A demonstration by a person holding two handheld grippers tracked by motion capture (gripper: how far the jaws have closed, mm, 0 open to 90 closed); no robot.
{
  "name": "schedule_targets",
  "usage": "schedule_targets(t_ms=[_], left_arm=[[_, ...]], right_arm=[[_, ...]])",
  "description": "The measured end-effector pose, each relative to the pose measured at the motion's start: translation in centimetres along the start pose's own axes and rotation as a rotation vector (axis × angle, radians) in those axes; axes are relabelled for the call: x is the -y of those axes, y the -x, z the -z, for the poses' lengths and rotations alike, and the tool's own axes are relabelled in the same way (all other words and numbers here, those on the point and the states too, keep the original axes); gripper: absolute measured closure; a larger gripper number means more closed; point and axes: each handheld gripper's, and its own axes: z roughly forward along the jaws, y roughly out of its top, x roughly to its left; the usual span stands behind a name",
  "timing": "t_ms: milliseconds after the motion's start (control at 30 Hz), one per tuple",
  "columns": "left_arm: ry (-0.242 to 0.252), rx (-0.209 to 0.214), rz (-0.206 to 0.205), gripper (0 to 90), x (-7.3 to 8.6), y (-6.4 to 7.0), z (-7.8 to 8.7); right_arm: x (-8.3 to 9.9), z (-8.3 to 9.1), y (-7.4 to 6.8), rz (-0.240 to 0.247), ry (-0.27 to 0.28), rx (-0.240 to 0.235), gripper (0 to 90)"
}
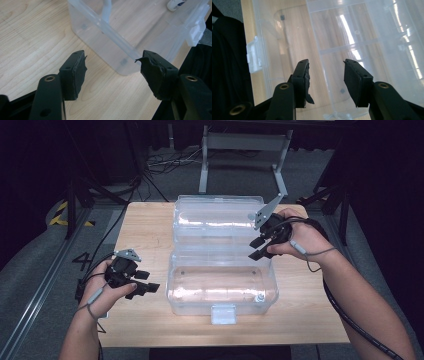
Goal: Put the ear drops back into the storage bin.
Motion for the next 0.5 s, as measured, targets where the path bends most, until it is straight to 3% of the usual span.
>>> schedule_targets(t_ms=[233,500], left_arm=[[-0.004,0.024,-0.027,37.5,-0.3,0.6,-0.3],[-0.003,0.063,-0.092,35.9,-1.0,2.1,-0.9]], right_arm=[[-1.0,0.0,0.9,-0.007,0.014,0.016,57.5],[-1.8,-0.3,1.6,-0.017,0.027,0.024,57.7]])
